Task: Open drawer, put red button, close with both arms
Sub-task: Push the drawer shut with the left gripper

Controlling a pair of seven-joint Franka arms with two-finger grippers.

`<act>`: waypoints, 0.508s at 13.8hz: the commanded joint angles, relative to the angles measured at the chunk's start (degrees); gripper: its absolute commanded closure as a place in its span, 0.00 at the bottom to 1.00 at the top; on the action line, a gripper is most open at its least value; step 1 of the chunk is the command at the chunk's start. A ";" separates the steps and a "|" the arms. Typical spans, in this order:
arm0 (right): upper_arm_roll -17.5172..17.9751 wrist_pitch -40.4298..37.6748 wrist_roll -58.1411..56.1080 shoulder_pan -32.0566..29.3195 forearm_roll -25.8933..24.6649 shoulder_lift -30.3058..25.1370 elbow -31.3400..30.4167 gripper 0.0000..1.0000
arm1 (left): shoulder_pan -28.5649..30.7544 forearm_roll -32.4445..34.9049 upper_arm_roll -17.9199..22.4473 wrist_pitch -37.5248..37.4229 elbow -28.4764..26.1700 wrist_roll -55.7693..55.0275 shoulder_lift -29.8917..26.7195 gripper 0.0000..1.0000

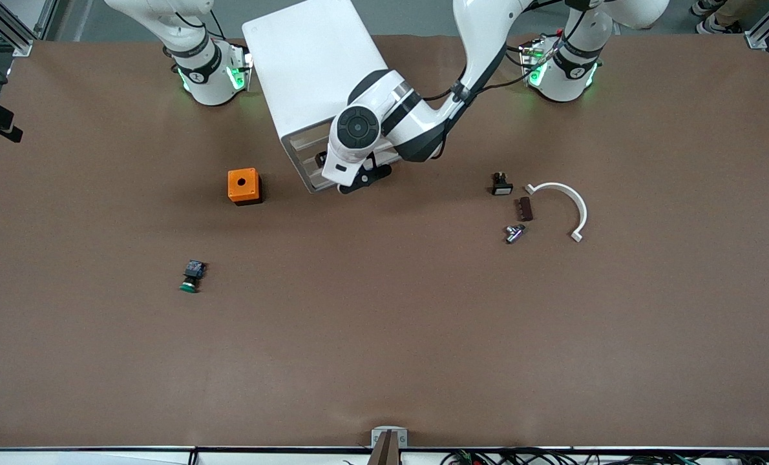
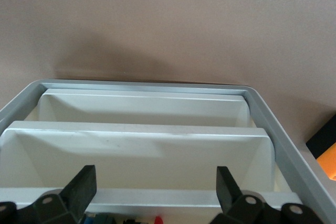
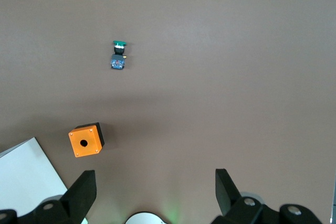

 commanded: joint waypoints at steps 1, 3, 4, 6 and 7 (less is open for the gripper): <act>-0.33 1.06 -0.11 0.59 0.87 -1.20 -0.81 0.00 | -0.38 -0.34 -0.02 0.22 0.07 -0.10 0.02 0.00; -0.07 0.80 -1.25 0.67 0.87 -2.07 -0.64 0.00 | 0.05 1.68 0.50 0.31 0.33 -0.10 -0.16 0.00; -0.15 0.71 -1.34 0.59 1.13 -2.34 -0.64 0.00 | 0.06 4.21 0.77 0.22 0.51 -0.18 -0.51 0.00; -0.33 0.45 -1.17 0.59 1.22 -2.34 -0.64 0.00 | 0.41 10.45 1.91 -0.13 0.60 -0.27 -2.26 0.00; -0.24 0.45 -1.08 0.67 1.31 -2.34 -0.64 0.00 | 1.80 12.39 2.09 -0.65 0.60 -0.36 -3.92 0.00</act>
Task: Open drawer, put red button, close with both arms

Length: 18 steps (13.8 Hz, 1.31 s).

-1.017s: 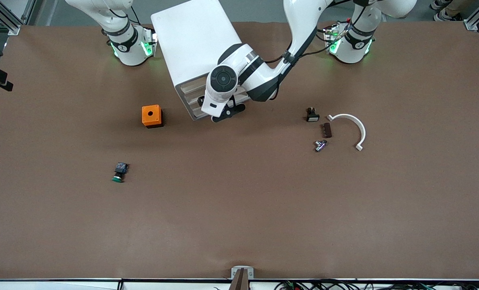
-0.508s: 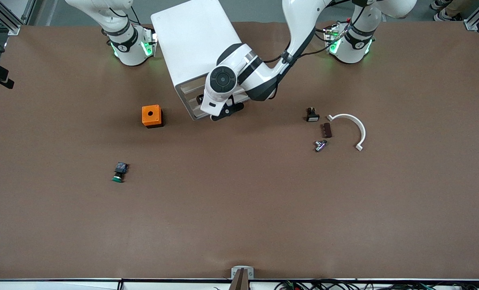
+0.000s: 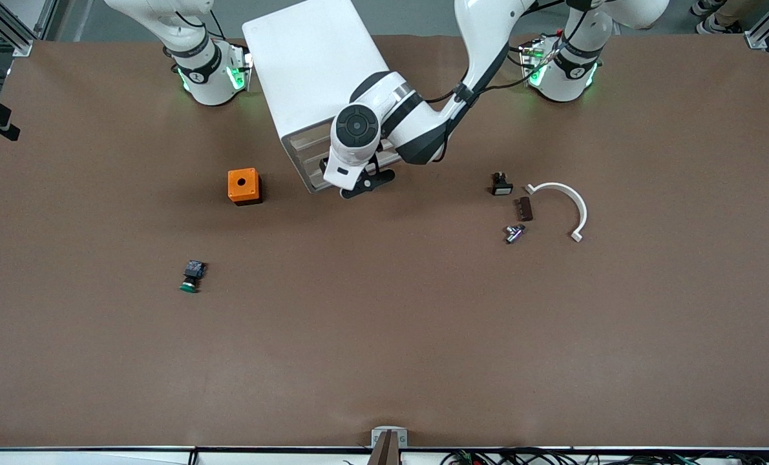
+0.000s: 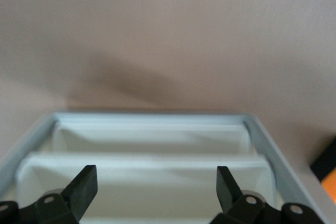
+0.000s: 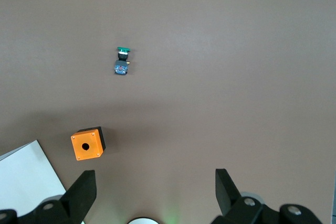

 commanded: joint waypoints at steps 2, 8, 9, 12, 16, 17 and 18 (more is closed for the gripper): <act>-0.27 -0.09 0.02 0.53 1.22 -0.72 -0.13 0.00 | 5.77 4.36 0.70 -2.05 -0.51 0.60 -7.55 0.00; -0.54 -2.46 0.20 0.26 3.95 -0.72 0.58 0.00 | 19.22 4.45 0.70 -16.53 -0.60 19.38 -19.76 0.00; -0.62 -2.72 0.11 0.09 3.95 -0.72 0.67 0.00 | 21.77 4.45 0.70 -18.91 -0.69 22.98 -21.61 0.00; -0.62 -2.90 -0.42 0.17 3.95 -0.81 0.75 0.00 | 30.29 4.45 0.70 -25.77 -0.86 34.85 -26.01 0.00; -0.62 -3.08 -0.59 0.18 3.86 -0.90 0.84 0.00 | 39.71 5.40 0.70 -31.58 -2.61 48.31 -30.58 0.00; -0.54 -3.08 -0.68 0.18 3.77 -0.90 0.84 0.00 | 41.29 7.41 0.53 -31.59 -5.32 50.85 -32.86 0.00; -0.54 -3.08 -0.59 0.18 3.60 -0.90 0.84 0.00 | 42.52 8.48 0.52 -31.42 -8.74 53.49 -35.58 0.00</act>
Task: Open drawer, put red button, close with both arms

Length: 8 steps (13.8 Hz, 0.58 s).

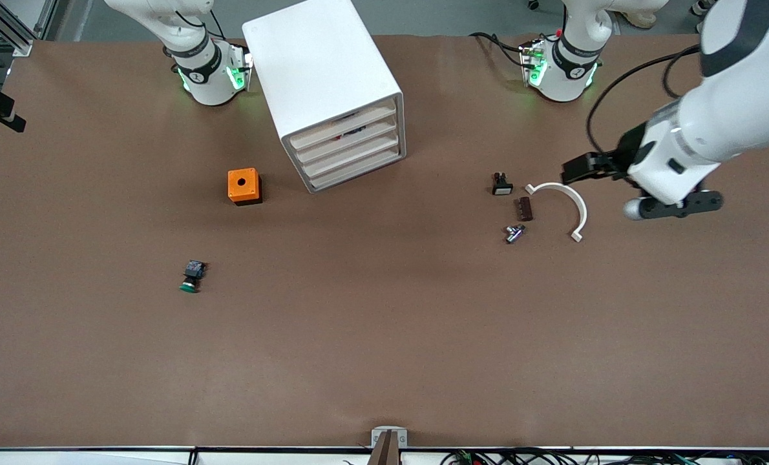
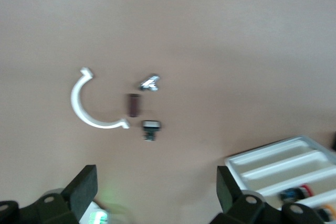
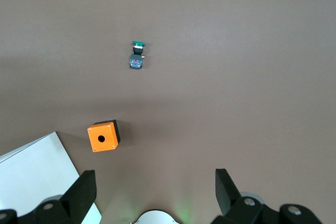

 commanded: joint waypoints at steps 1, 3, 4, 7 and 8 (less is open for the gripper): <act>-0.09 -0.73 -0.63 0.12 0.17 -0.77 0.18 0.00 | 2.95 3.08 -0.86 0.99 -10.48 6.49 -8.64 0.00; -0.09 -0.73 -0.63 0.12 0.08 -0.77 0.18 0.00 | 6.98 3.18 -0.94 3.62 -16.90 12.90 -14.00 0.00; -0.09 -0.81 -0.63 0.21 0.08 -0.77 0.18 0.00 | 8.13 3.18 -0.94 5.11 -19.98 14.76 -16.20 0.00; -0.09 -1.17 -0.54 0.12 -0.01 -0.68 0.09 0.00 | 8.15 7.46 -0.94 8.72 -25.54 14.95 -19.91 0.00; 0.00 -1.17 -0.54 0.38 0.08 -0.59 0.09 0.00 | 8.23 8.18 -0.94 8.99 -25.46 14.95 -19.83 0.00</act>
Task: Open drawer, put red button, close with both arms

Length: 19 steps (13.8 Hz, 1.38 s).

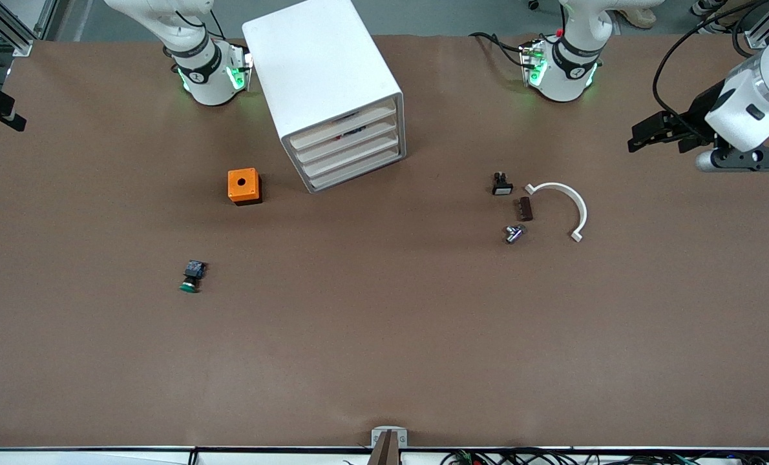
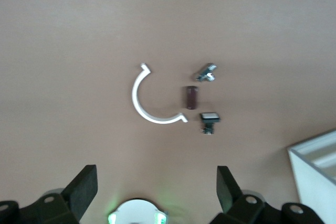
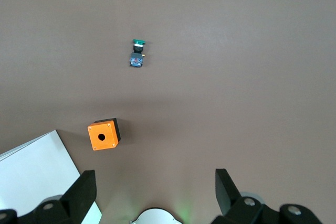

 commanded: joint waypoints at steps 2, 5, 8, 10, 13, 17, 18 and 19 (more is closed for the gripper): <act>0.40 -0.36 -0.22 1.17 0.08 -0.50 0.11 0.00 | 0.02 2.56 -0.61 2.78 -2.99 0.75 -2.56 0.00; 0.49 -0.27 -0.04 1.61 0.08 -0.50 0.11 0.00 | 0.02 4.67 -0.87 2.60 -1.15 0.75 -2.13 0.00; 0.49 -0.27 -0.04 1.61 0.08 -0.49 0.11 0.00 | 0.02 4.58 -0.79 2.43 4.28 0.75 -0.02 0.00; 0.40 -0.27 -0.31 1.61 0.00 -0.49 0.11 0.00 | 0.02 4.67 -0.70 1.38 9.38 0.48 2.70 0.00; 0.22 -0.09 -0.57 1.17 -0.35 -0.49 0.11 0.00 | 0.02 4.76 -0.78 -0.03 13.27 0.48 4.38 0.00; 0.14 -0.09 -0.57 1.18 -2.11 -0.49 0.11 0.00 | 0.20 4.67 -0.61 -0.74 13.18 2.49 4.38 0.00; 0.05 -0.18 -0.57 1.09 -2.11 -0.49 0.11 0.00 | 0.20 4.67 -0.52 -0.82 12.92 3.20 4.38 0.00; -0.04 -0.18 -0.57 1.09 -2.20 -0.58 0.11 0.00 | 0.46 4.58 -0.43 -1.26 12.48 3.30 4.38 0.00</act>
